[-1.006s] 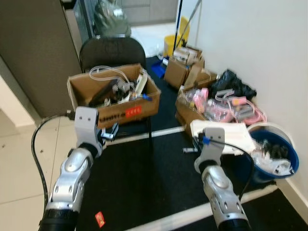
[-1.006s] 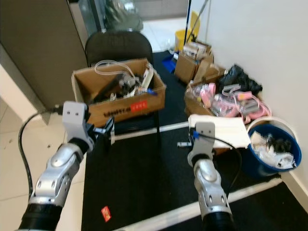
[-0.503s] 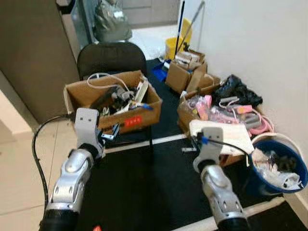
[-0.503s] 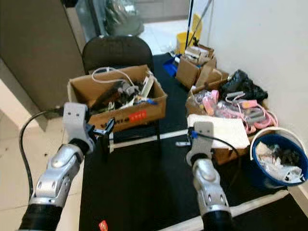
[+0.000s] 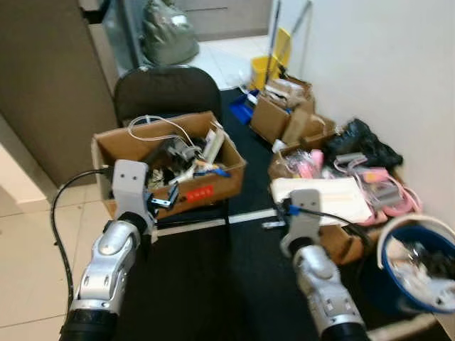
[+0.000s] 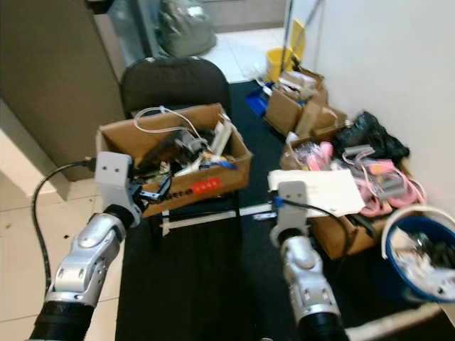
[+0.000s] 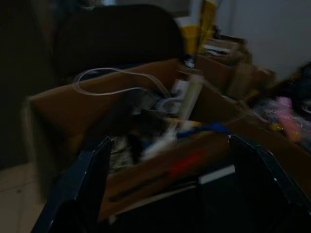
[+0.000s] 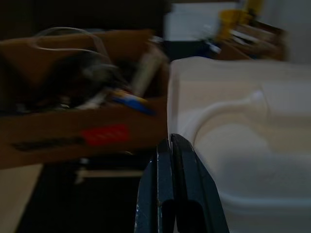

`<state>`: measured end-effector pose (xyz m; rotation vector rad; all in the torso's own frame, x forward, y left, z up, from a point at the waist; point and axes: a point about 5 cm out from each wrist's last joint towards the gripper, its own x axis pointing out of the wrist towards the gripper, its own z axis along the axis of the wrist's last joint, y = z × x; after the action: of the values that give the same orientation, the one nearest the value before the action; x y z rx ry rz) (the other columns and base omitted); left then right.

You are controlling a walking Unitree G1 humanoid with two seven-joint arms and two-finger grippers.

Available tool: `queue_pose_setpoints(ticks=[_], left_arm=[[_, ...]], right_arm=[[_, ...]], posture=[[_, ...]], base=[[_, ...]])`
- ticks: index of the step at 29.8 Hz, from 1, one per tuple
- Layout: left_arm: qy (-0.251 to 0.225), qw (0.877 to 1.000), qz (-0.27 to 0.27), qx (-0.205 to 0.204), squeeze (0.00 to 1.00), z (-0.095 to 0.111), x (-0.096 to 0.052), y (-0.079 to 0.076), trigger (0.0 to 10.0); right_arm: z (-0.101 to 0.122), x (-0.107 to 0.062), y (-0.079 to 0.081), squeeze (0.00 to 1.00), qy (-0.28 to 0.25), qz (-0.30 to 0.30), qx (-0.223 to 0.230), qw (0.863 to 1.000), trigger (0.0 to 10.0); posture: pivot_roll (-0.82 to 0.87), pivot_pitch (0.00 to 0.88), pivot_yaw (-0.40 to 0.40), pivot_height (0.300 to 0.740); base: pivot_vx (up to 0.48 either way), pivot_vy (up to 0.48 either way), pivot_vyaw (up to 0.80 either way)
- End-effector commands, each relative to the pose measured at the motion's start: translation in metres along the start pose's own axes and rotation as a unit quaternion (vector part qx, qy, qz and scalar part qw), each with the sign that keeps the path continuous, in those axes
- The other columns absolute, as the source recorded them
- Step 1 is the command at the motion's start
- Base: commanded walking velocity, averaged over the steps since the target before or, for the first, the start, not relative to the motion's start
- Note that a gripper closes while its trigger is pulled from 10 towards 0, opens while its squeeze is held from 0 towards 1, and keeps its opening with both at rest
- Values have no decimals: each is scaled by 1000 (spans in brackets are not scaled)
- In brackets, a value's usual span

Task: Picking trash to rubbish bin

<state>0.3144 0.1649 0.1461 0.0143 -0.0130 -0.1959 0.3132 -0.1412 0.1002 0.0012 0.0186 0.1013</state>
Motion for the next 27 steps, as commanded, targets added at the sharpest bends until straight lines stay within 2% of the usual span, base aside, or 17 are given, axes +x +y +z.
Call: queue_pose_setpoints(ticks=[1,15,21,26,27], left_arm=[[13,1000,12,-2,4,-6,-5,7,10000],[14,1000,11,-1,4,-5,-4,8,10000],[11,1000,9,2,8,-3,-3,8,10000],[12,1000,8,3,4,-3,-3,7,10000],[12,1000,7,3,4,-3,-3,7,10000]], right_arm=[[-1,0,8,0,-2,7,13,1000,10000],[0,1,9,0,-3,10,18,1000,10000],[11,5,13,0,-23,19,21,999,10000],[21,8,19,0,-47,43,24,998,10000],[25,8,25,0,-56,65,15,996,10000]], posture=[[11,144,28,740],[13,147,29,740],[16,145,31,740],[20,146,30,740],[22,147,31,740]], base=[[386,0,0],[384,0,0],[384,0,0],[384,0,0],[386,0,0]])
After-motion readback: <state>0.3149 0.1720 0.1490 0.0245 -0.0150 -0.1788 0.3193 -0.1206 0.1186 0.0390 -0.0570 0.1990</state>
